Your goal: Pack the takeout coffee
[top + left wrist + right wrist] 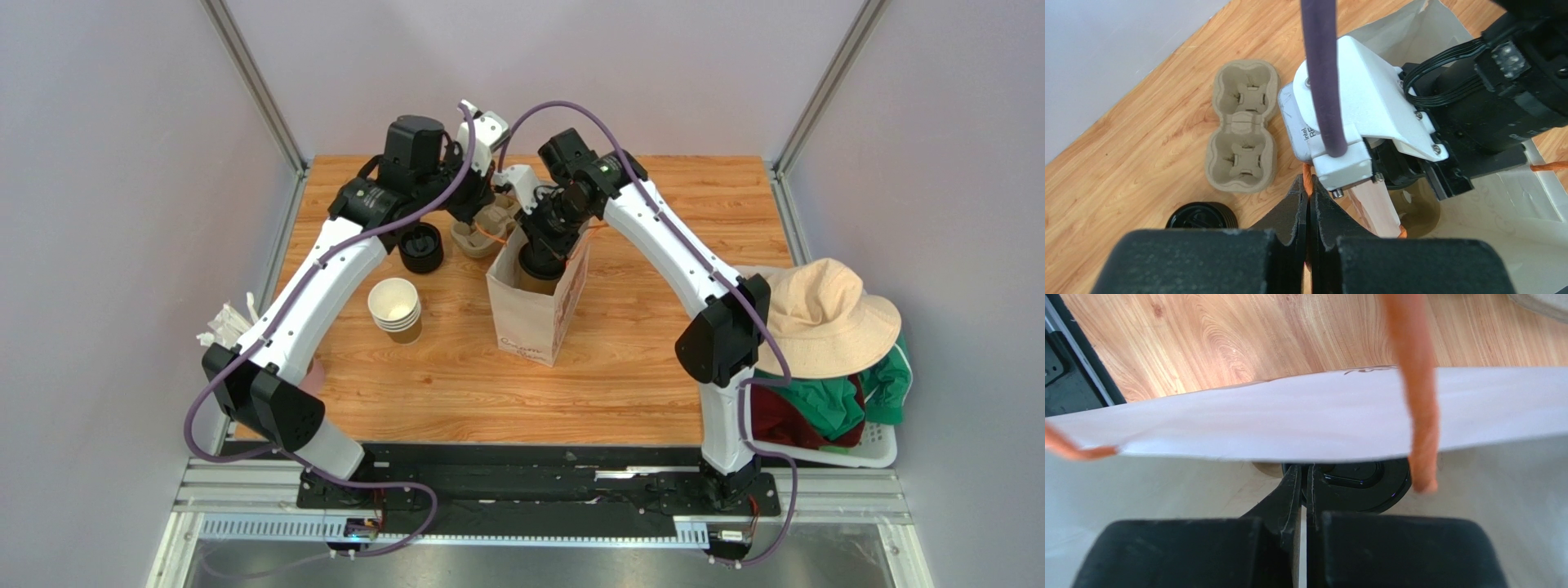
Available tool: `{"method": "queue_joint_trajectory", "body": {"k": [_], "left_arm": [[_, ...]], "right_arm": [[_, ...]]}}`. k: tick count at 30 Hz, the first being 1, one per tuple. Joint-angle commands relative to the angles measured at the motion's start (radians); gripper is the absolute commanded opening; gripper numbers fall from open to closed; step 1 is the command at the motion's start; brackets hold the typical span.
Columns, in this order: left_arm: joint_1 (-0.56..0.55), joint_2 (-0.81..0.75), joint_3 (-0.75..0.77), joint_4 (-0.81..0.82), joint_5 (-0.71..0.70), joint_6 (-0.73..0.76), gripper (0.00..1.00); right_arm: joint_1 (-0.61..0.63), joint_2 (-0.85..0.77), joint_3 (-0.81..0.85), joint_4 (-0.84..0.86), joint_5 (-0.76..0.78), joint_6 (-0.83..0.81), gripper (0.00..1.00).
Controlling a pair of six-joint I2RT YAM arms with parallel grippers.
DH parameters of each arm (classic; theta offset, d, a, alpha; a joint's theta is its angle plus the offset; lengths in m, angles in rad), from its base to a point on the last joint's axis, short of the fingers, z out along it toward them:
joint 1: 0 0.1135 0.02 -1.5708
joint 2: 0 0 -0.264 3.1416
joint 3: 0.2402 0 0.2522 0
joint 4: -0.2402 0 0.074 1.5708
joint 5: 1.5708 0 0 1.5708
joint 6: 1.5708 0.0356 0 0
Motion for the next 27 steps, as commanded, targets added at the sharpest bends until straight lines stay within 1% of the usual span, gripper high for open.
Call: {"method": "queue_joint_trajectory", "body": {"k": [1,8,12,16,21,27], "left_arm": [[-0.001,-0.018,-0.003,0.042,0.007,-0.022,0.00],[-0.001,-0.017,-0.001,0.047,-0.124,-0.034,0.00],[-0.001,-0.011,-0.001,0.056,-0.181,-0.034,0.00],[-0.001,-0.003,0.005,0.059,-0.233,-0.036,0.00],[-0.001,0.001,0.010,0.067,-0.253,-0.030,0.00],[-0.001,0.006,0.020,0.075,-0.253,-0.030,0.00]], "right_arm": [[0.001,-0.037,-0.061,0.096,-0.005,-0.016,0.00],[-0.009,-0.097,-0.137,0.153,0.007,-0.013,0.00],[-0.018,-0.158,-0.196,0.216,0.027,-0.011,0.00],[-0.020,-0.183,-0.239,0.233,0.048,-0.025,0.00],[-0.020,-0.177,-0.269,0.219,0.068,-0.048,0.00],[-0.020,-0.138,-0.253,0.175,0.099,-0.074,0.00]]}}
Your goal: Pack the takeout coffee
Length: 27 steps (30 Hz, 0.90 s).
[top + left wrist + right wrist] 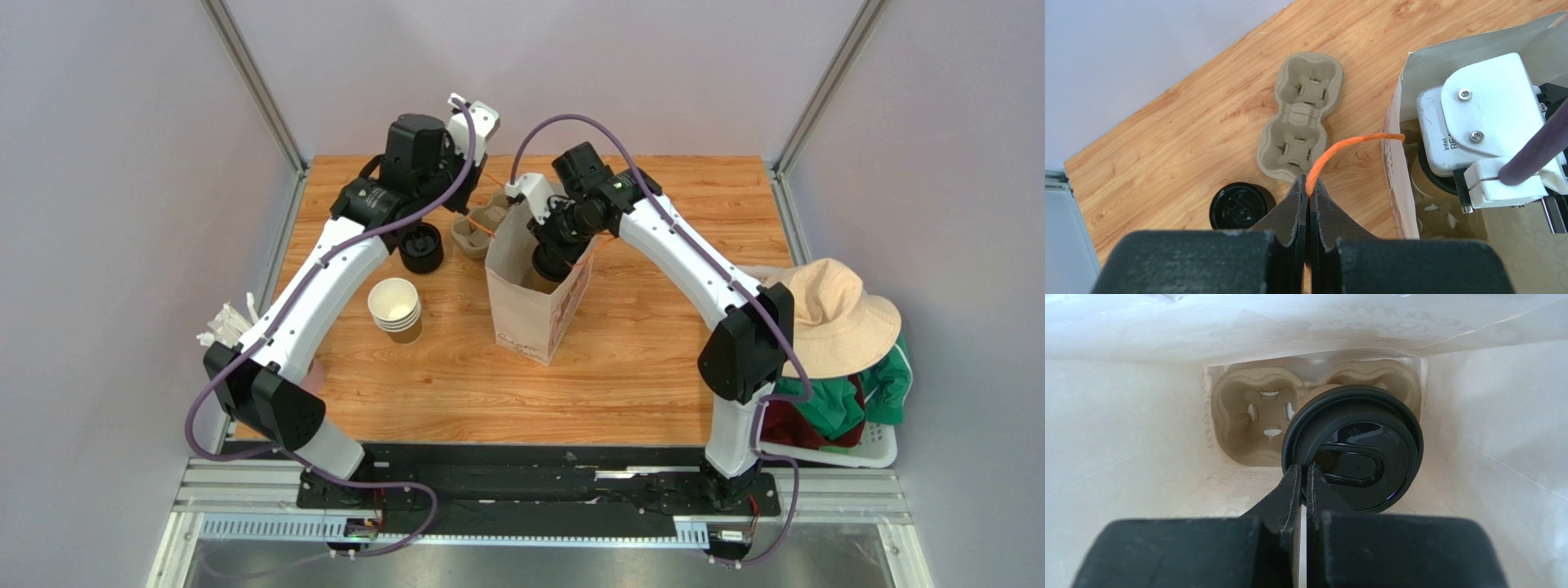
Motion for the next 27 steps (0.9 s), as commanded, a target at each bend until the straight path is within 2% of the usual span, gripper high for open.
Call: {"method": "queue_joint_trajectory", "body": {"k": [1,18,27], "left_arm": [[0.000,0.004,0.029,0.037,-0.018,-0.008,0.00],[-0.002,0.016,0.038,0.051,-0.071,-0.008,0.00],[-0.002,0.021,0.034,0.072,-0.186,0.009,0.00]], "right_arm": [[-0.003,0.007,0.018,-0.007,0.045,-0.047,0.00],[-0.007,0.097,0.115,-0.075,0.140,-0.063,0.00],[-0.007,0.088,0.096,-0.073,0.154,-0.075,0.00]]}}
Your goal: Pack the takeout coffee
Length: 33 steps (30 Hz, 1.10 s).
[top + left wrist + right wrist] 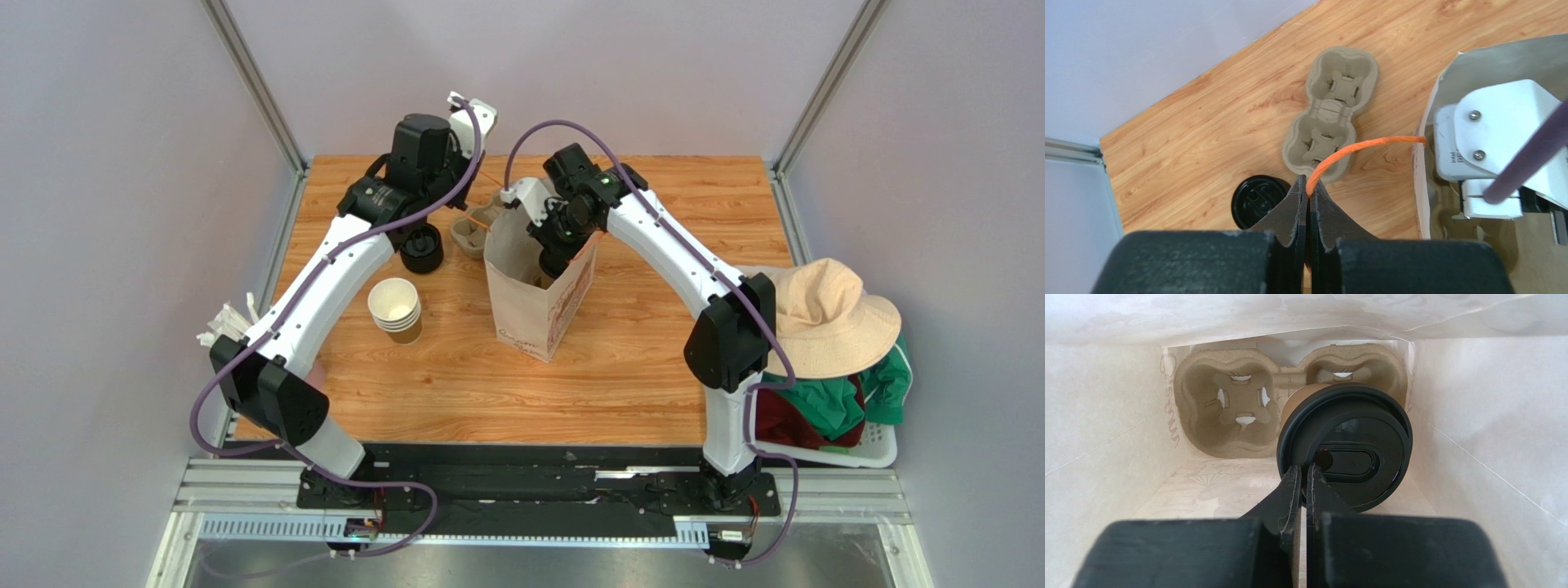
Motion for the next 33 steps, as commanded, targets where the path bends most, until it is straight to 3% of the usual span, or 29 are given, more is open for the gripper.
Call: {"method": "queue_joint_trajectory", "body": {"k": [1,13,23,33], "left_arm": [[-0.002,-0.003,0.033,0.058,-0.069,0.006,0.00],[-0.002,-0.004,0.042,0.074,-0.055,-0.017,0.00],[-0.011,-0.010,0.042,0.066,-0.012,-0.034,0.00],[-0.022,-0.009,0.042,0.063,0.014,-0.043,0.00]], "right_arm": [[-0.004,0.004,0.022,-0.009,0.044,-0.026,0.00],[-0.004,0.076,0.088,-0.084,0.075,-0.047,0.00],[-0.003,0.066,0.151,-0.035,0.170,0.010,0.00],[0.003,-0.043,0.169,0.010,0.040,0.043,0.00]]}}
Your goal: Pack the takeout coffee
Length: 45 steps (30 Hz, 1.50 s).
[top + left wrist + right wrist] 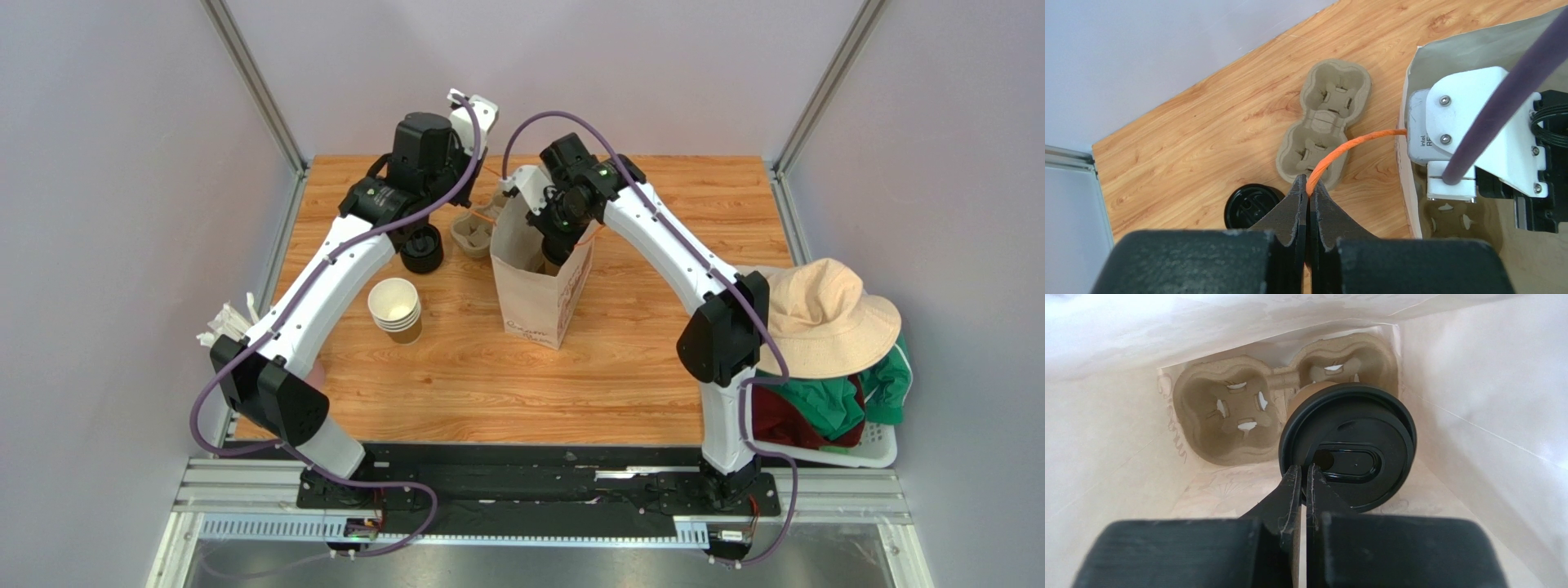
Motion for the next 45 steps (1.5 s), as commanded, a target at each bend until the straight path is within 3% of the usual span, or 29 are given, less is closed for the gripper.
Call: {"method": "queue_joint_trajectory", "body": {"k": [1,19,33,45], "left_arm": [[-0.010,-0.009,0.040,0.031,0.018,-0.018,0.00],[-0.024,-0.005,0.032,0.028,0.022,-0.015,0.00],[-0.027,-0.001,0.037,0.029,0.012,-0.016,0.00],[-0.029,-0.008,0.022,0.034,0.001,-0.016,0.00]], "right_arm": [[0.006,-0.104,0.065,0.039,-0.043,0.029,0.00],[0.009,-0.087,0.194,-0.025,0.019,-0.037,0.00],[0.009,-0.049,0.067,-0.016,-0.006,-0.062,0.00],[0.011,-0.010,0.085,-0.030,-0.035,-0.046,0.00]]}}
